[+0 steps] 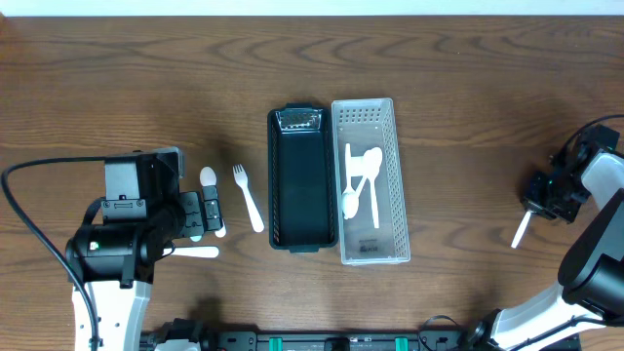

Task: Pack container
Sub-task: 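Grasp the last white spoon on the right with the right gripper, then place the last spoon into the white basket and withdraw right arm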

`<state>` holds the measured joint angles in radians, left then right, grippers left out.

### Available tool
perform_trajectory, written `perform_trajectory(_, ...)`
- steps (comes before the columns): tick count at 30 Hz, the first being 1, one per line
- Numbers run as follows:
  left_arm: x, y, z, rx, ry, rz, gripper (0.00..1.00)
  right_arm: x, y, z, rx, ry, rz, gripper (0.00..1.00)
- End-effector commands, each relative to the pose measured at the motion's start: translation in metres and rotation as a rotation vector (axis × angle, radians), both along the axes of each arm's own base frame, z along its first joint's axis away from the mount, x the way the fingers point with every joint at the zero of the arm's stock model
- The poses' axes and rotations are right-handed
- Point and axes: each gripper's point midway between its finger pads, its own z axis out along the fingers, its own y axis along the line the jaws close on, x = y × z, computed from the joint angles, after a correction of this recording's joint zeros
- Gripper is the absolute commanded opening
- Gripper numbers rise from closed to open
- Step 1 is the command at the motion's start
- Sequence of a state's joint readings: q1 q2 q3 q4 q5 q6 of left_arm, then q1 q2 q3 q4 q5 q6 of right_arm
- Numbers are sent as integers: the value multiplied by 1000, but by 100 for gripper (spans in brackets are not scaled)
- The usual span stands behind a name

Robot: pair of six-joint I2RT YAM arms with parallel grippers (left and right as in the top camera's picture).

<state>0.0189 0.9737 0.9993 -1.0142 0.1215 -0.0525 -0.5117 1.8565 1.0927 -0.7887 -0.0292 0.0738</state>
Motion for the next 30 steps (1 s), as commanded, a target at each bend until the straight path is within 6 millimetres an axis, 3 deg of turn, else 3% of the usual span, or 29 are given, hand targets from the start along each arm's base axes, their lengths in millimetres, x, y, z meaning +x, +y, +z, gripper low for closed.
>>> perform_trajectory(1,2,1,6,-4,-13,8,98,7,17,7,45,-12,-37,1)
perform_trajectory(5,2,1,6,-4,-13,8,98,33,40,48,33,-90,53,1)
perform_trajectory(8,2,1,6,-4,-13,8,98,57,67,94,8,-187,156,1)
perform_trajectory(12,2,1,6,-4,-13,8,98,86,126,169,-19,-366,308,1)
perform_trajectory(16,2,1,6,-4,-13,8,98,94,196,211,14,-466,437,1)
perform_trajectory(19,2,1,6,-4,-13,8,98,90,243,210,56,-469,503,1)
perform_trajectory(22,2,1,6,-4,-13,8,98,87,280,196,66,-441,558,1)
perform_trajectory(25,2,1,6,-4,-13,8,98,87,298,174,21,-387,563,1)
perform_trajectory(30,2,1,6,-4,-13,8,98,85,314,120,-12,-250,526,1)
